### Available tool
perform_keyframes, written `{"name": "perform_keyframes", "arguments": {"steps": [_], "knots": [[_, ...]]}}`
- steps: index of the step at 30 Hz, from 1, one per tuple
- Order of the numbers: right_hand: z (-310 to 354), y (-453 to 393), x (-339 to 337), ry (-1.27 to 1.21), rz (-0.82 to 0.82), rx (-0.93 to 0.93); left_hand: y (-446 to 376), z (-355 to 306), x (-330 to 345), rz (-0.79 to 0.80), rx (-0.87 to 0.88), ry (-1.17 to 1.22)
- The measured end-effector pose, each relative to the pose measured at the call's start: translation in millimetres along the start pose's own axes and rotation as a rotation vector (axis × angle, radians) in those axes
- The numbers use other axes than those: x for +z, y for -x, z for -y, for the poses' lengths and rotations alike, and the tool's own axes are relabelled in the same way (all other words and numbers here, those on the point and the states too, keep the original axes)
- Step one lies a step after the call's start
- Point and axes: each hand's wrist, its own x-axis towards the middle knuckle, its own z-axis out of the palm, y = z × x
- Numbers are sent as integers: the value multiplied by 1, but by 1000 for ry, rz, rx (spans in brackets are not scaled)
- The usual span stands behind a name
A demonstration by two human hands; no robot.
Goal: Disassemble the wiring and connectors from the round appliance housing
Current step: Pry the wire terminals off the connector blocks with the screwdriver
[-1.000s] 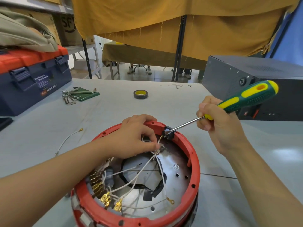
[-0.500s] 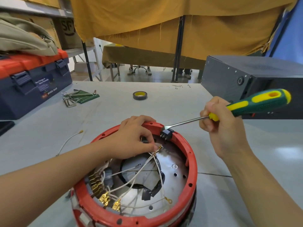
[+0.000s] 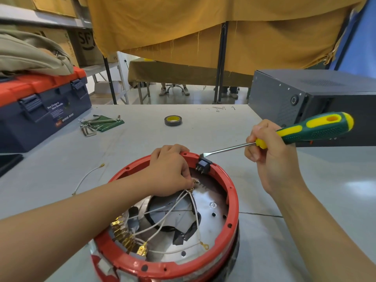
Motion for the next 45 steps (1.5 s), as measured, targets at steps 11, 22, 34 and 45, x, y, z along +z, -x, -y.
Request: {"name": "perform_keyframes", "arguments": {"steps": [11,22,34,45], "knots": [[0,0,0,-25,-10,12,4,5,-13,-82,55,103],[-2,5,7,11,25,56,-8,18,-20,-402,-200,1169],[-5,13,13,121,226,84,9,51,-38,-289,-213,1280],[-5,31,32,286,297,72,56,150,-57,-230,-505,546]]}}
